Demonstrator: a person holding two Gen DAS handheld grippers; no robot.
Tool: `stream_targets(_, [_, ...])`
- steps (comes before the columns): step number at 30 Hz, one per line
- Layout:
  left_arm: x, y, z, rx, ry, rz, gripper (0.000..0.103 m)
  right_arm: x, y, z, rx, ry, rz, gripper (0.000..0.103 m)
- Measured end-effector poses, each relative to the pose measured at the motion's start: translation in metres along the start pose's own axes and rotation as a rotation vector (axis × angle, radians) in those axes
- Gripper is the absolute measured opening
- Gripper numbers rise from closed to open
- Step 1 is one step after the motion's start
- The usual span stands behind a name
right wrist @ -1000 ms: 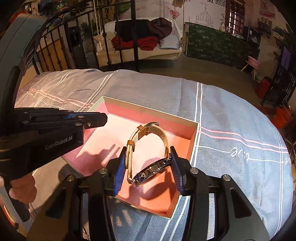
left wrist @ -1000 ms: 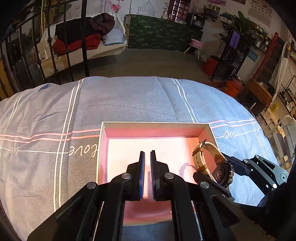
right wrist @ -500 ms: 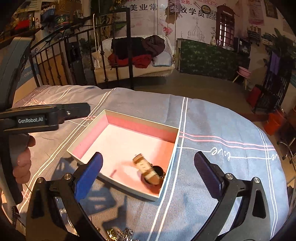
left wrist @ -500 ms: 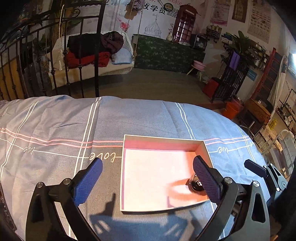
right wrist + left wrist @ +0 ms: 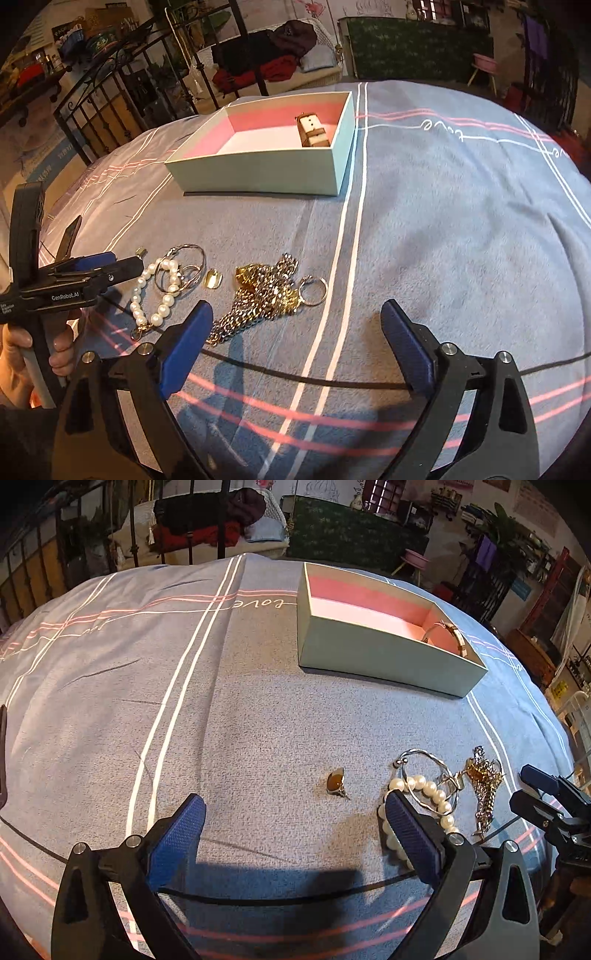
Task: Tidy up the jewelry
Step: 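Grasp the small gold ring with the left gripper while the right gripper grasps a silver ring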
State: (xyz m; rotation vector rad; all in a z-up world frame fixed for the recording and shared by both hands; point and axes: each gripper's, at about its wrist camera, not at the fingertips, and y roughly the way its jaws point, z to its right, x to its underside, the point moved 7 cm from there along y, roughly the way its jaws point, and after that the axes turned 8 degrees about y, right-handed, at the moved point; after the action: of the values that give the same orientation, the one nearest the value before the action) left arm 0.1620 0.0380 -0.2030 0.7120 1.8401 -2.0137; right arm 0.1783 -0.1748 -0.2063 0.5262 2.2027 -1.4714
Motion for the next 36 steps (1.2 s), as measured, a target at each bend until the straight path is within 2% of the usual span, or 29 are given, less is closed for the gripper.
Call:
stream_targets(4, [-0.006,0.005,0.001,0.003,-0.013,0.003,0.097,-0.001,0.005,-0.006,-0.012,-0.004,-0.001,0.092])
stream_targets(9, [-0.013,0.013,0.007,-0.011,0.023,0.007,0.095,-0.004,0.009,-0.011,-0.01,-0.008,-0.008,0.092])
stream_targets(15, [-0.006,0.011,0.011,-0.014,0.049,0.019,0.093,-0.008,0.011,-0.023,-0.005,-0.051,-0.011,0.092])
stream_targets(17, [-0.006,0.011,0.015,-0.032,0.072,0.023,0.078,-0.012,0.015,-0.032,-0.004,-0.079,-0.013,0.092])
stream_targets(18, [-0.005,0.011,0.018,-0.044,0.097,0.023,0.076,-0.013,0.017,-0.034,0.003,-0.084,-0.016,0.092])
stream_targets(19, [-0.006,0.01,0.021,-0.049,0.122,0.03,0.068,-0.015,0.02,-0.033,0.005,-0.083,-0.024,0.092])
stream_targets(20, [-0.006,0.008,0.025,-0.048,0.14,0.043,0.054,-0.015,0.023,-0.033,0.007,-0.079,-0.033,0.092])
stream_targets(21, [-0.007,0.006,0.029,-0.042,0.153,0.05,0.048,-0.014,0.025,-0.031,0.012,-0.074,-0.039,0.092])
stream_targets(23, [-0.006,0.005,0.036,-0.023,0.184,0.059,0.026,-0.014,0.026,-0.028,0.001,-0.06,-0.04,0.092])
stream_targets(25, [-0.006,0.005,0.041,-0.017,0.202,0.068,0.017,-0.015,0.026,-0.025,-0.002,-0.043,-0.032,0.092])
stream_targets(29, [-0.007,0.005,0.039,-0.003,0.183,0.07,0.011,-0.017,0.024,-0.025,-0.001,-0.044,-0.017,0.086])
stream_targets(34, [-0.008,0.005,0.03,0.053,0.104,0.073,0.01,-0.016,0.025,-0.028,0.029,-0.093,-0.015,0.083])
stream_targets(36, [-0.008,0.005,0.029,0.062,0.091,0.074,0.01,-0.016,0.031,-0.024,0.031,-0.069,-0.031,0.083])
